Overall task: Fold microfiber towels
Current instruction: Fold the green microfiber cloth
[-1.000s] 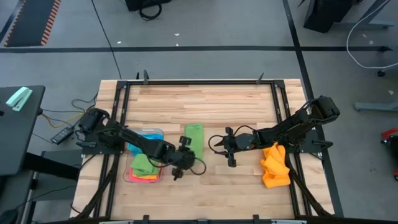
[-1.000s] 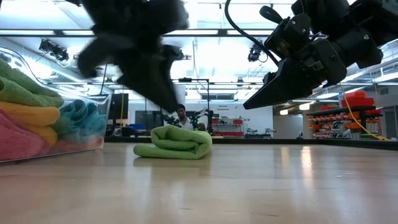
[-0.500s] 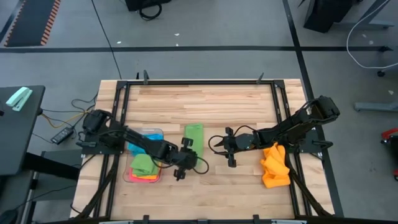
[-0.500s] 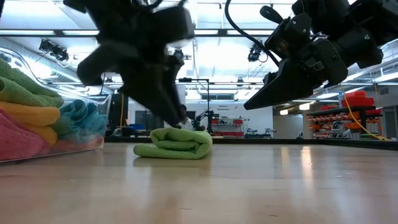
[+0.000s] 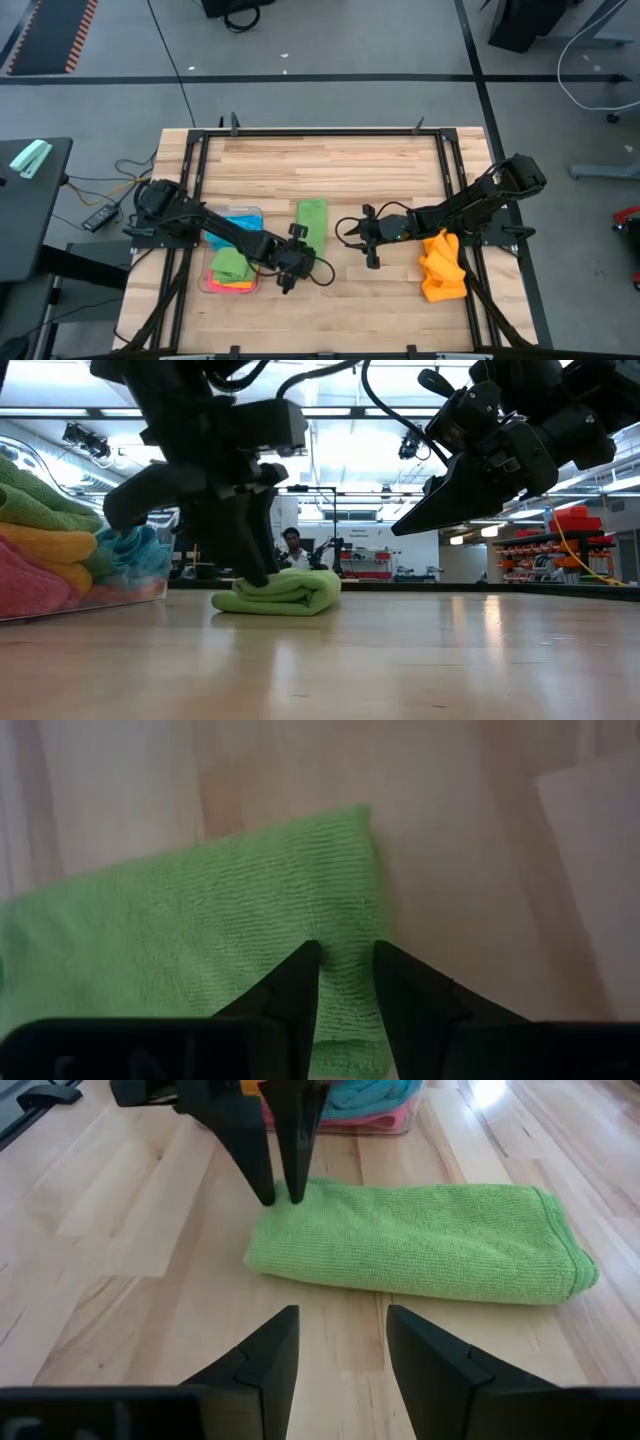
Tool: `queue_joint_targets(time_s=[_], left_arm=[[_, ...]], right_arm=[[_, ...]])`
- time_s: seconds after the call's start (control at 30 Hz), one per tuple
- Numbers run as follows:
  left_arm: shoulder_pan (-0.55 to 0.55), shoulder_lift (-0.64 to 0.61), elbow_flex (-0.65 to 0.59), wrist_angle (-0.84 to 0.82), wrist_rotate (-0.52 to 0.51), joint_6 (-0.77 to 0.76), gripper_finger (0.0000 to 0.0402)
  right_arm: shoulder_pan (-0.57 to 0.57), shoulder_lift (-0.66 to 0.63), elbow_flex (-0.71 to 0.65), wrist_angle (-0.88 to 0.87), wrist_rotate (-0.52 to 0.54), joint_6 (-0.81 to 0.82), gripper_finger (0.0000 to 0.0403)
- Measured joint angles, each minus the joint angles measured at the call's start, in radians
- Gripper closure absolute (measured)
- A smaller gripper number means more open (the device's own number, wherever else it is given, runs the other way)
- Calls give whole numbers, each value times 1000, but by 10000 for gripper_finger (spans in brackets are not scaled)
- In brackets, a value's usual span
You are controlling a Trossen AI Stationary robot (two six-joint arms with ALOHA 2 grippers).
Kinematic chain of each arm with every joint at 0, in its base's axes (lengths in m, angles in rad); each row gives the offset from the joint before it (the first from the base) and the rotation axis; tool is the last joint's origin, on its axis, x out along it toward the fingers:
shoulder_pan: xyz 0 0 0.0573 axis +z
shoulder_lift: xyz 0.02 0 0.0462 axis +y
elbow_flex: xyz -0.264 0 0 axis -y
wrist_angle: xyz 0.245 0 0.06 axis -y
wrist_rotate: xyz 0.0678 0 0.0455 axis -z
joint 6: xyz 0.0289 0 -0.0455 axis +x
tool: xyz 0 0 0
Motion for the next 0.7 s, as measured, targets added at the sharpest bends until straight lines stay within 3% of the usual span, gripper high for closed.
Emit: queue_joint_targets(time_s=[0.23, 0.53, 0.7], left_arm=[[-38, 0, 49, 10, -88, 32, 274], [-60, 42, 52, 28, -109, 44, 165], [-59, 93, 49, 9, -128, 110, 136]], right_arm=[[0, 0, 0, 0, 0, 2, 242], [0, 0, 0, -1, 0, 2, 242], [0, 0, 0, 1, 0, 2, 242]])
